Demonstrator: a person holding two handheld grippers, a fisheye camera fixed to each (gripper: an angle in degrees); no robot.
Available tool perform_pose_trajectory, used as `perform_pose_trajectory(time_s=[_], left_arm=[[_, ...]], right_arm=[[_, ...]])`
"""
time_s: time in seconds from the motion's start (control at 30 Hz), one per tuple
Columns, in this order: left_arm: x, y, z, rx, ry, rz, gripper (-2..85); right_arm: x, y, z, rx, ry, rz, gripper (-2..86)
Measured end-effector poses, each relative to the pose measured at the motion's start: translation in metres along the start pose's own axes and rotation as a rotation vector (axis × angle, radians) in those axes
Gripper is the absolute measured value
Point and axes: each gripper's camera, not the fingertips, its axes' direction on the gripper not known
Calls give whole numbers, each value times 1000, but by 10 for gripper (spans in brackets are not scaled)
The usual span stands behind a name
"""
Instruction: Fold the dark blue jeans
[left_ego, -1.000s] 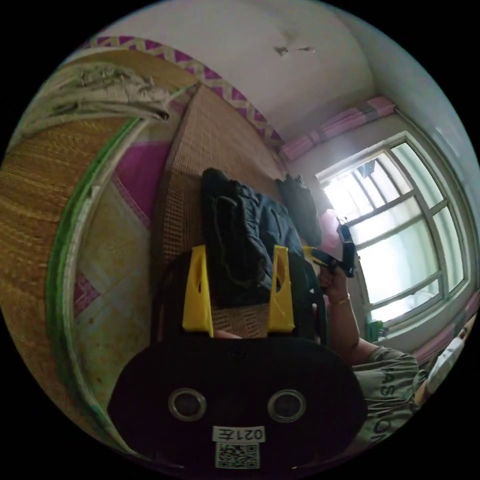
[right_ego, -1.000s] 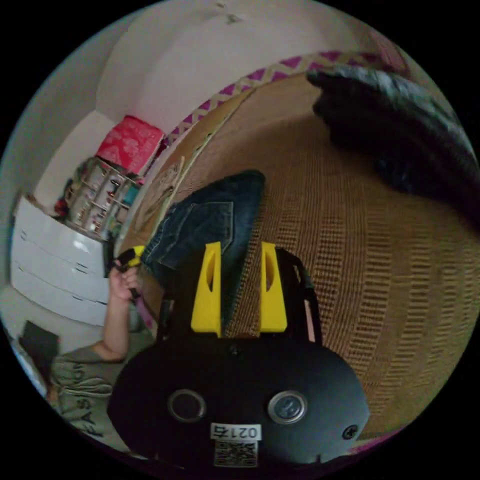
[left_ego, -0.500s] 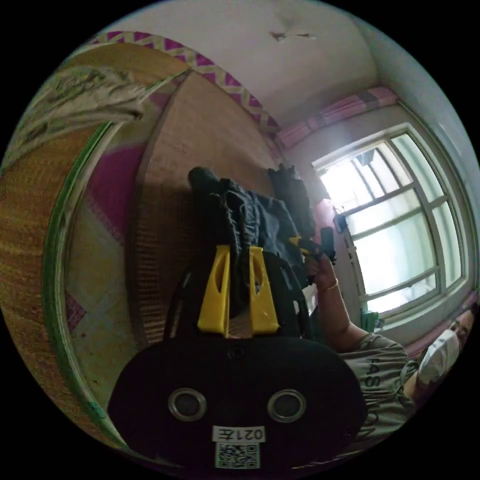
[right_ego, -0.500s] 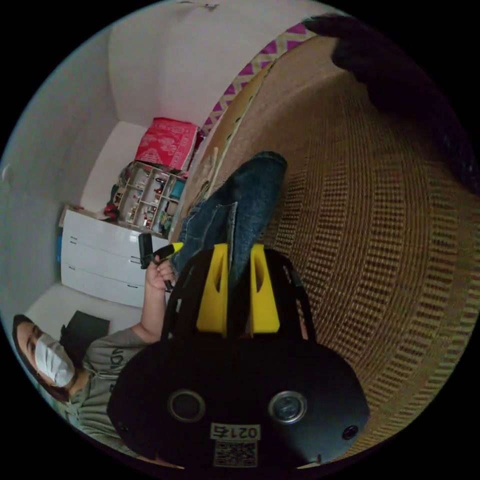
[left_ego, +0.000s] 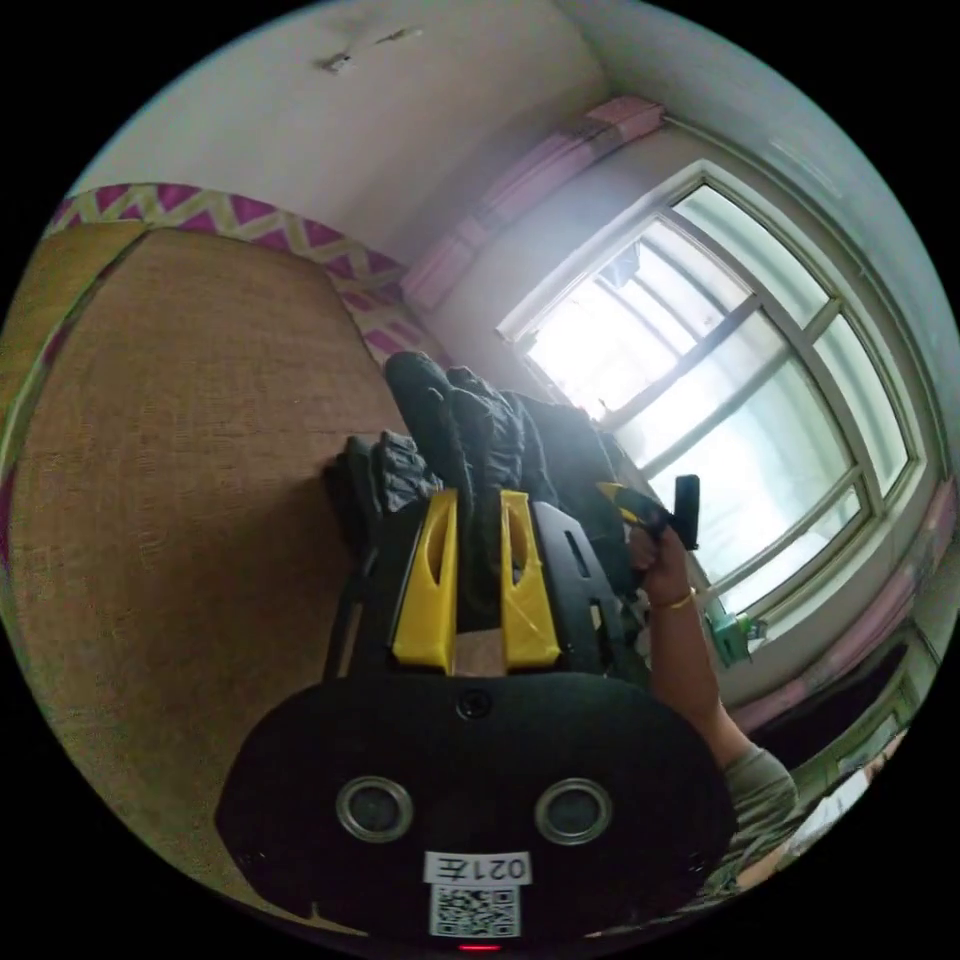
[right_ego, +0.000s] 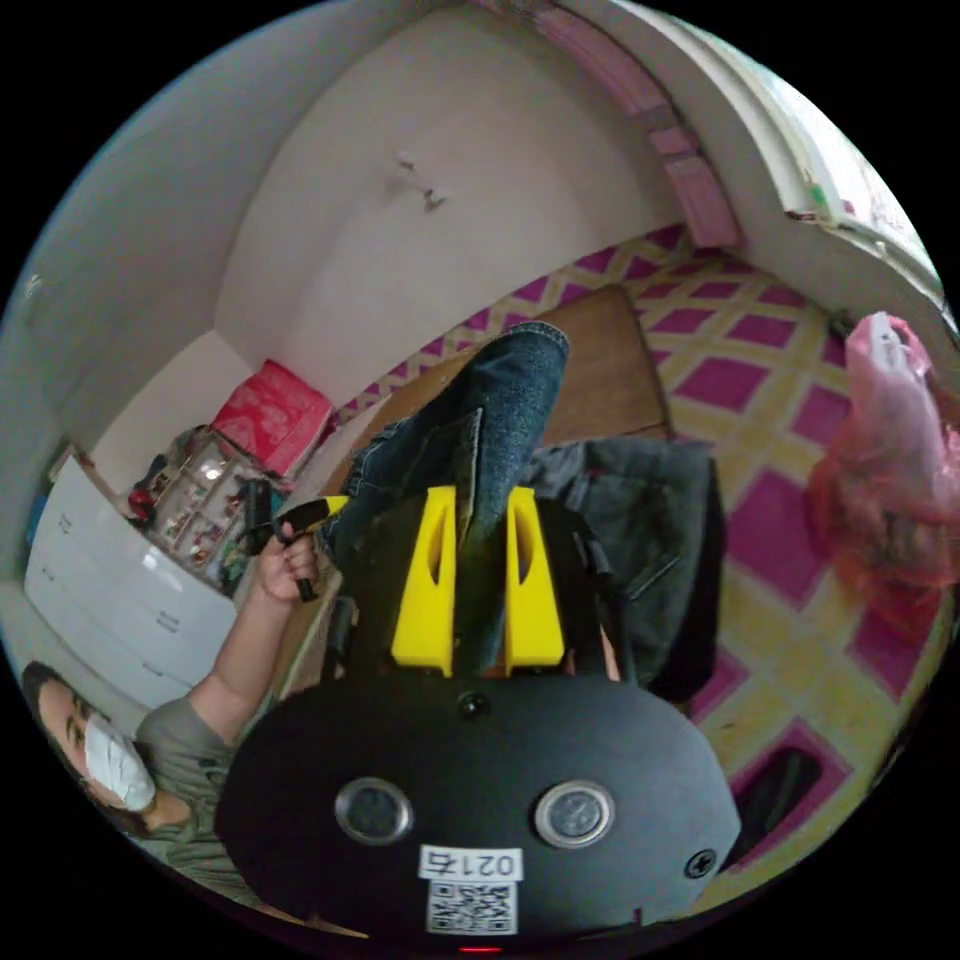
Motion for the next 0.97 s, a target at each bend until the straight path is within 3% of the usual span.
perform_pose_trajectory(time_s=[0.13, 0.27, 0.47, 0.67, 0.73, 0.83, 0.97], left_arm=[[-29, 13, 39, -101, -49, -57, 69], [-34, 44, 21, -107, -75, -5, 70], [-18, 116, -60, -86, -143, 85, 53], [0, 224, -171, 5, -495, 206, 13], [-2, 274, -218, 84, -705, 214, 4], [-16, 328, -269, 117, -967, 122, 28], [-48, 376, -329, 76, -1081, -101, 50]], right_arm=[[30, -3, 59, -190, 295, 44, 130], [23, 19, 67, -151, 235, 27, 118], [-71, 63, 72, -75, 196, -171, 113], [-238, 130, 140, -97, -31, -547, 115], [-311, 164, 184, -124, -125, -722, 118], [-393, 205, 236, -95, -207, -905, 115], [-491, 235, 300, -151, -278, -1053, 97]])
